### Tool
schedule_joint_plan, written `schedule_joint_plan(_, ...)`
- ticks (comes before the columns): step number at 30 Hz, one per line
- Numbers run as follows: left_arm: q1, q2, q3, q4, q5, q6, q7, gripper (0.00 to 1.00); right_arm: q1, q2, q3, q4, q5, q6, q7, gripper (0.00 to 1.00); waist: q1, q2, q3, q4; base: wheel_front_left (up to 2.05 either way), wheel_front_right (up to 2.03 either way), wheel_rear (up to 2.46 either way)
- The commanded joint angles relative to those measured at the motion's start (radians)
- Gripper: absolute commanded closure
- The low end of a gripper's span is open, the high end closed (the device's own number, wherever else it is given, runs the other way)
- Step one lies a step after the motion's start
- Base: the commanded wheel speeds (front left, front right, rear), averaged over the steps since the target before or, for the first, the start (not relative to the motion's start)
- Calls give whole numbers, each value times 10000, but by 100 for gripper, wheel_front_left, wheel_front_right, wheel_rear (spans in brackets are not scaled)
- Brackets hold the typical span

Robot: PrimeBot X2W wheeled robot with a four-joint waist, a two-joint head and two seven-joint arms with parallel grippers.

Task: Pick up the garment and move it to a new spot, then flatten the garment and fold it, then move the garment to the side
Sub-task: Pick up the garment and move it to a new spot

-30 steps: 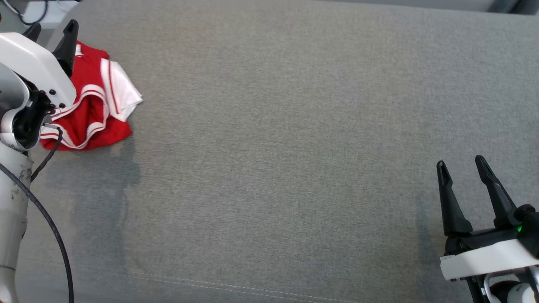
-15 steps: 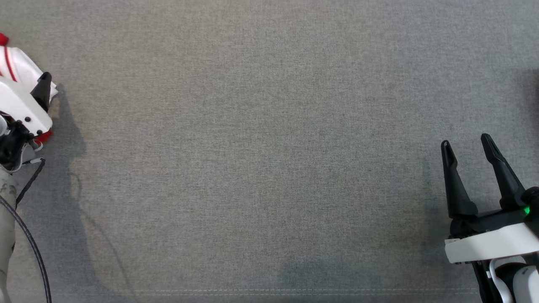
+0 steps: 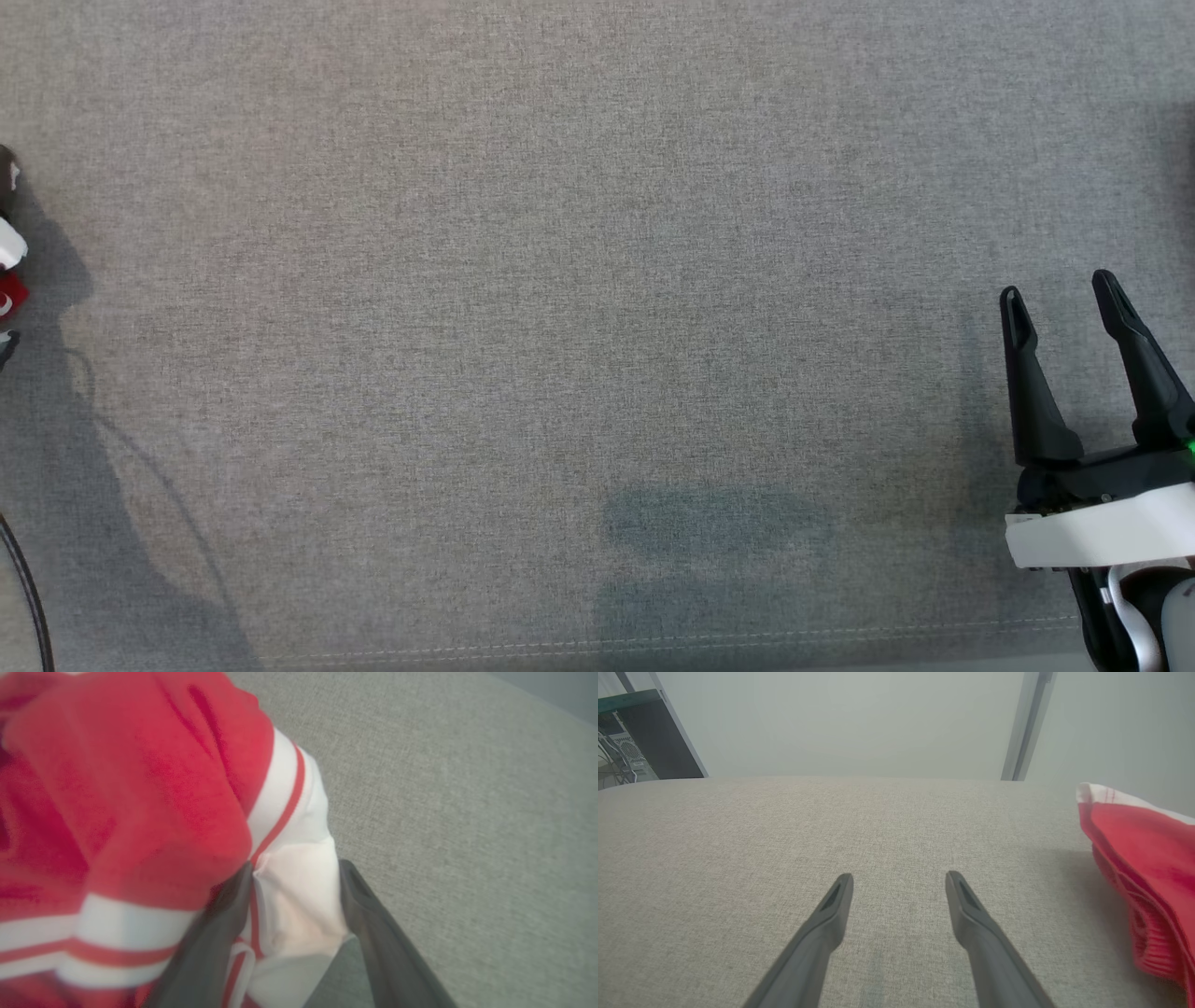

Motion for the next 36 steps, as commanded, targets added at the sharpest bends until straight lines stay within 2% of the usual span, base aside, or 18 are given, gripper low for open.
schedule_joint_plan(1, 66, 486, 115, 55, 53, 112, 91, 100, -3, -136, 162, -319, 65, 14, 8, 0, 0, 0, 18, -4, 0, 0, 0)
schedule_joint_plan(10, -346, 775, -184, -549, 456, 128, -721, 100, 108, -30, -116, -455, 74, 14, 76, 0, 0, 0, -255, 313, 0, 0, 0)
schedule_joint_plan(17, -492, 904, -508, -2186, 906, 77, -1699, 100, 167, 26, -104, -438, 188, 14, 123, 0, 0, 0, -807, 724, 0, 0, 0)
schedule_joint_plan(20, -179, 782, -670, -3246, 1042, 85, -2051, 100, 196, 93, -91, -373, 224, 14, 107, 0, 0, 0, -1070, 803, 0, 0, 0)
schedule_joint_plan(27, 1542, 72, -1171, -6869, 1092, 367, -2322, 100, 249, 289, -192, -264, 309, 14, -17, 0, 0, 0, -1529, 688, 0, 0, 0)
schedule_joint_plan(31, 2744, -721, -2095, -9111, 1359, 710, -2129, 100, 243, 404, -314, -197, 342, 14, -103, 0, 0, 0, -1612, 389, 0, 0, 0)
schedule_joint_plan(36, 3584, -1820, -3551, -10155, 1621, 848, -1661, 100, 167, 556, -333, -22, 463, 14, -314, 0, 0, 0, -1661, -346, 0, 0, 0)
